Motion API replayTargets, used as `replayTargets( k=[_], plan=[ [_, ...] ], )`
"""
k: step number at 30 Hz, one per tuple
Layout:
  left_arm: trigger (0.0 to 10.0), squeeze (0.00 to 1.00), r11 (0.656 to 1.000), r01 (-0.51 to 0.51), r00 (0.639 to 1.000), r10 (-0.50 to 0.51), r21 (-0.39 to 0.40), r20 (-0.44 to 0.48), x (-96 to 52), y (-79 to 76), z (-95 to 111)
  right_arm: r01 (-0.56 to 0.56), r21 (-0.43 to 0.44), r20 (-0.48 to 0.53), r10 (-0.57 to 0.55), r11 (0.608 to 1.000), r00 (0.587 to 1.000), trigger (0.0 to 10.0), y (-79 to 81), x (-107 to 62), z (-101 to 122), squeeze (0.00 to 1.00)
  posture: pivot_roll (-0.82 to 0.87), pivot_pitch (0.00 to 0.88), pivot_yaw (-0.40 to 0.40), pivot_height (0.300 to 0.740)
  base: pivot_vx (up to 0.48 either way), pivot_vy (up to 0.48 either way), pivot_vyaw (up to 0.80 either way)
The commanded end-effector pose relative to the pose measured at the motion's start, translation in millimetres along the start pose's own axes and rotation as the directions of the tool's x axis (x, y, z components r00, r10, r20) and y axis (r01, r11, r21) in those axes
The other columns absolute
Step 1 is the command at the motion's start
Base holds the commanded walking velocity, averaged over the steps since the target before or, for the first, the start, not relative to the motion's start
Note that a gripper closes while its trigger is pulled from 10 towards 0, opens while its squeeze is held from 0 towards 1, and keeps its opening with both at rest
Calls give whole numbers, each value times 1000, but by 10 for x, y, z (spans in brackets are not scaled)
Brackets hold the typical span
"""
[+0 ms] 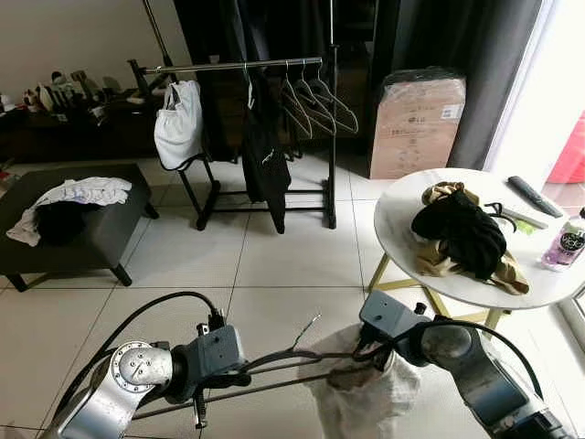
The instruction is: Hang hanger
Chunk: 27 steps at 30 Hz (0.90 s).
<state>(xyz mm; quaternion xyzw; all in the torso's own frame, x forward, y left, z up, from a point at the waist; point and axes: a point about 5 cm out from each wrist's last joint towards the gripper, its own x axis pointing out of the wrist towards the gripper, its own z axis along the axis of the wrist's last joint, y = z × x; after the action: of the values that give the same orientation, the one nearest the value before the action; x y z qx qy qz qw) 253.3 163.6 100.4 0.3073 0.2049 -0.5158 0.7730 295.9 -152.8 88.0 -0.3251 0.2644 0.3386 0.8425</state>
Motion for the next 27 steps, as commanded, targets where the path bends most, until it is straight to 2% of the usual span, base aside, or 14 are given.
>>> replayTargets(
  k=[1, 3, 4, 5, 6, 10, 14, 15, 16, 17, 20, 24, 27],
  plan=[
    [10000, 0, 1000, 12, 1000, -12, -15, 14, -21, 4, 11, -9, -15, 47, 10, 1000, 999, 10000, -10, -16, 138, 0, -55, 70, 81, 740, 0, 0, 0],
    [10000, 0, 999, 39, 999, -38, -22, 27, -23, -25, 27, -11, -15, 49, 11, 1000, 999, 10000, -8, -17, 141, 0, -56, 70, 81, 740, 0, 0, 0],
    [10000, 0, 992, 115, 993, -113, -47, 41, -44, -102, 43, -9, -15, 49, 10, 1000, 999, 10000, -9, -18, 140, 0, -57, 71, 82, 740, 0, 0, 0],
    [10000, 0, 988, 142, 989, -140, -56, 42, -55, -129, 44, -8, -14, 47, 8, 1000, 999, 10000, -11, -18, 137, 0, -57, 71, 82, 740, 0, 0, 0],
    [10000, 0, 976, 209, 978, -208, -62, 21, -102, -196, 25, -4, -13, 42, 5, 1000, 999, 10000, -17, -15, 124, 0, -55, 72, 82, 740, 0, 0, 0],
    [10000, 0, 959, 276, 960, -279, -66, -38, -186, -254, -44, -4, -9, 38, 4, 1000, 999, 10000, -15, -7, 115, 0, -51, 74, 83, 740, 0, 0, 0],
    [10000, 0, 953, 298, 951, -301, -61, -68, -237, -258, -77, -8, -5, 35, 8, 1000, 999, 10000, -8, 1, 110, 0, -48, 75, 83, 740, 0, 0, 0],
    [10000, 0, 966, 256, 965, -258, -45, -47, -221, -208, -41, -8, -4, 35, 8, 1000, 999, 10000, -7, 2, 109, 0, -48, 76, 84, 740, 0, 0, 0],
    [10000, 0, 966, 256, 965, -258, -45, -47, -221, -208, -41, -8, -4, 35, 8, 1000, 999, 10000, -7, 2, 109, 0, -48, 76, 84, 740, 0, 0, 0],
    [10000, 0, 982, 184, 983, -184, -32, -11, -184, -128, 14, -8, -2, 35, 8, 1000, 999, 10000, -6, 3, 110, 0, -48, 78, 84, 740, 0, 0, 0],
    [10000, 0, 995, 101, 995, -101, -16, 25, -124, -40, 73, -8, -1, 36, 8, 1000, 999, 10000, -2, 3, 113, 0, -50, 79, 84, 740, 0, 0, 0],
    [10000, 0, 997, 77, 996, -76, -13, 39, -91, -19, 98, -9, 0, 36, 9, 1000, 999, 10000, 0, 1, 114, 0, -54, 81, 84, 740, 0, 0, 0],
    [10000, 0, 999, 47, 999, -47, -5, 8, -75, -2, 62, -6, 2, 30, 6, 1000, 1000, 10000, -1, -10, 98, 0, -54, 86, 86, 740, 0, 0, 0]
  ],
)
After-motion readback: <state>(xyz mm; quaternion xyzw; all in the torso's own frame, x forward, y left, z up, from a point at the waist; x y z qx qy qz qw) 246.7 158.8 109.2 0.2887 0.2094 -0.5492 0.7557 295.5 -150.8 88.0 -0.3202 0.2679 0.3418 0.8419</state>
